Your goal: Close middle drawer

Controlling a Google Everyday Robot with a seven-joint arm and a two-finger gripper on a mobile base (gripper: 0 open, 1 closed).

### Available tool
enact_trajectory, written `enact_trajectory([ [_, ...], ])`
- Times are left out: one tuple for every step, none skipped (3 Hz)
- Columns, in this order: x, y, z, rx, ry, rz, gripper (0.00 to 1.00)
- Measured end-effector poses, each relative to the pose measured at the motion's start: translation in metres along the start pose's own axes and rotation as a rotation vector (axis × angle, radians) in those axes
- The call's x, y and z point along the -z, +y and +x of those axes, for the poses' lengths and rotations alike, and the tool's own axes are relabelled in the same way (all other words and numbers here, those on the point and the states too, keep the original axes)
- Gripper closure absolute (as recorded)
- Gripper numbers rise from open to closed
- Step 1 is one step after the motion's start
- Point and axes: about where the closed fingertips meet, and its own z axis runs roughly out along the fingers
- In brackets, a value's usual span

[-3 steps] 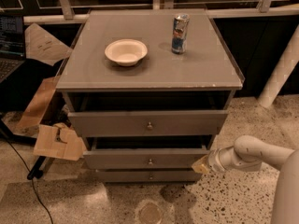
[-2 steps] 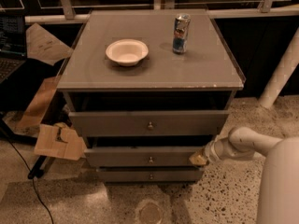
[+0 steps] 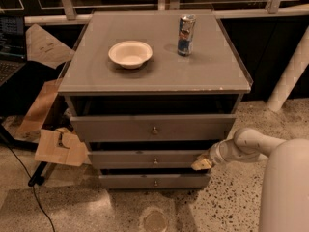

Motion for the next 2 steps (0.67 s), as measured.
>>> enact_trajectory([
  [0.0,0.003,0.001,0.0,-0.001,0.002,0.0],
  [0.0,0.013,0.004,0.0,-0.001,0.002,0.0],
])
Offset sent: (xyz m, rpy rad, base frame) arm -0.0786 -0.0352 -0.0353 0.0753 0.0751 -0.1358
